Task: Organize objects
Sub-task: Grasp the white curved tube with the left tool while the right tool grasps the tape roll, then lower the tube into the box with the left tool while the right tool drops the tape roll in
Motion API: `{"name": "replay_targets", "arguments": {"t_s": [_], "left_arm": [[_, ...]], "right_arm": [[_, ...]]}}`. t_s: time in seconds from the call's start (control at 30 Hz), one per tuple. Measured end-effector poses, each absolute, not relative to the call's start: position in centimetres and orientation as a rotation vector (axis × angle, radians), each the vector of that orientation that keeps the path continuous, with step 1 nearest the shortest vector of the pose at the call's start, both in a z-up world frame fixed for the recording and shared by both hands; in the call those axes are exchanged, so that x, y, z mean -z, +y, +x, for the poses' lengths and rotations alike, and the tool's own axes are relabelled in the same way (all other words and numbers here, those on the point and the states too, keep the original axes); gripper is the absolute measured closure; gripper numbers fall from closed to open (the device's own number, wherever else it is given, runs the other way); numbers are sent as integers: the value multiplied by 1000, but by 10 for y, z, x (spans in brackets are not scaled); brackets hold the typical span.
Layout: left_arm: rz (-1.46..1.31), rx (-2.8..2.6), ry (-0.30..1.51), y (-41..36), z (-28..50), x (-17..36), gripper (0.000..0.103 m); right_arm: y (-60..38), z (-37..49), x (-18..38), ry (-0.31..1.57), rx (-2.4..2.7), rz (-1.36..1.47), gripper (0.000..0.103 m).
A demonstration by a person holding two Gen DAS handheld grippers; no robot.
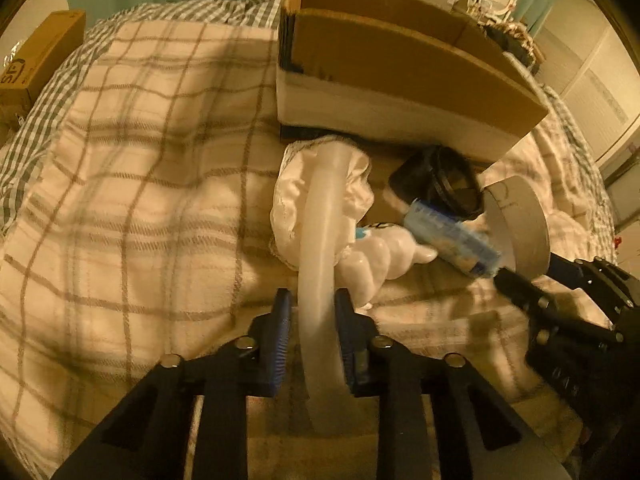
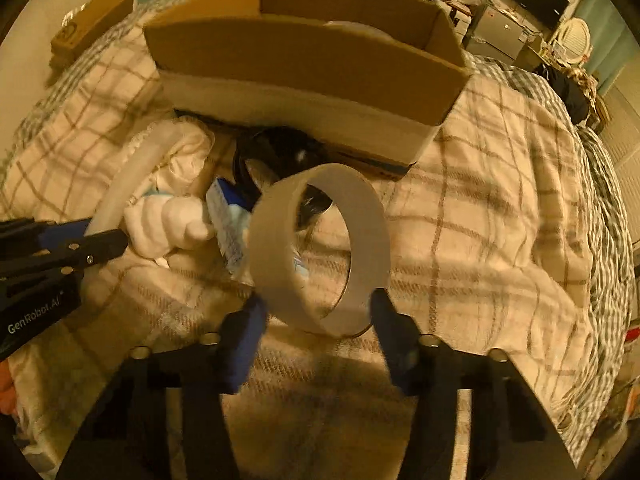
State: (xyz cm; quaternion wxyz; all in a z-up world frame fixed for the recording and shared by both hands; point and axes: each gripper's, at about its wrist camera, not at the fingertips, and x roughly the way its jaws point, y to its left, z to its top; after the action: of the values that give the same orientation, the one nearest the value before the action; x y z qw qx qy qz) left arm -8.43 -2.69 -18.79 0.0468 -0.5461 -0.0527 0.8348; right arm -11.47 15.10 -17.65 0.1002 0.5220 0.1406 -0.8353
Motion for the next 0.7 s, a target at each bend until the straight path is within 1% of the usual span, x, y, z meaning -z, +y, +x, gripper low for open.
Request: {"name": "replay_targets", "arguments": {"t_s": [0.07,0.13,0.33,0.63,0.7], "left_arm": [[-1630,-2560,-161,-27,-79,180,83],[-1598,-2569,-155,-26,-74,173,85],[-1586,-2579,-155,-27,-71,165,85],[-1572,-2586,-173,-29,-74,161,85],[-1605,-2590,-173,-30,-76,165,83]], "right_arm": [[155,-112,166,389,2511,1498,69],[160,-109,156,360,2541,1462,72],[172,-104,136,275,2592,1408,73],[184,-97,111,239,2623,1329,73],[184,-97,111,227,2621,1328,73]]}}
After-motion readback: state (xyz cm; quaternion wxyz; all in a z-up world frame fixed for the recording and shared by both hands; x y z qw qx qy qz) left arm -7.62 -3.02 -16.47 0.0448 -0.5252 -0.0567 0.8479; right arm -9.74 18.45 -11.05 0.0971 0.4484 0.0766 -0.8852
